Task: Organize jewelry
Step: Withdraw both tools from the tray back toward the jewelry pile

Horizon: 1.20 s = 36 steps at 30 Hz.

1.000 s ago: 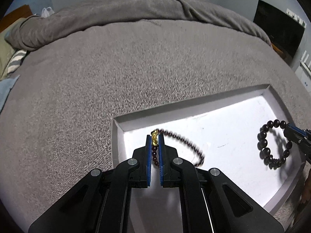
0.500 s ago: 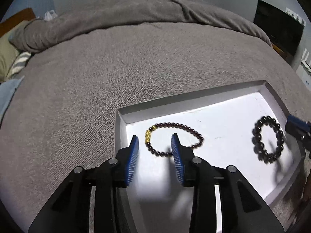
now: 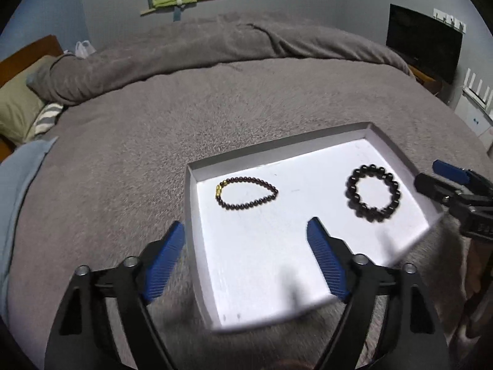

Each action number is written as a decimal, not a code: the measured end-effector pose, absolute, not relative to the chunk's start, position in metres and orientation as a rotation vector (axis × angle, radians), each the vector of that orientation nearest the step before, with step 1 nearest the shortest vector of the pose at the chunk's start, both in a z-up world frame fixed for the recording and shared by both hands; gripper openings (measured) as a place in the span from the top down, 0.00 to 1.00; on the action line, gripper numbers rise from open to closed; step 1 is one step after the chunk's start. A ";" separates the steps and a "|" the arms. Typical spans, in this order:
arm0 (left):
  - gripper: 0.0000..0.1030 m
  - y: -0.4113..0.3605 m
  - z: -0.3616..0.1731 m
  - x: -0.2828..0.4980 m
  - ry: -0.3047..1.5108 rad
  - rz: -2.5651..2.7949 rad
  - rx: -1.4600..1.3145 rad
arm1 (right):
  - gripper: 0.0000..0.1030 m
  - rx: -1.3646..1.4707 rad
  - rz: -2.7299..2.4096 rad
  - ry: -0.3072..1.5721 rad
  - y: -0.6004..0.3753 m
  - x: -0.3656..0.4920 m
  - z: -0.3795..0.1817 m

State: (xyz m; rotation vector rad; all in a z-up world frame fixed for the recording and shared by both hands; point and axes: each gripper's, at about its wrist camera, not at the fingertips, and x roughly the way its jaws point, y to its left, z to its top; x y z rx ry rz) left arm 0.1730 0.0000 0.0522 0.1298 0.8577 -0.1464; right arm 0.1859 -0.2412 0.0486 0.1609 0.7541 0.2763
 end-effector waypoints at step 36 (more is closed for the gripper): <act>0.12 0.032 0.023 -0.028 0.804 -0.160 0.164 | 0.05 0.030 0.177 0.658 -0.246 -0.019 0.016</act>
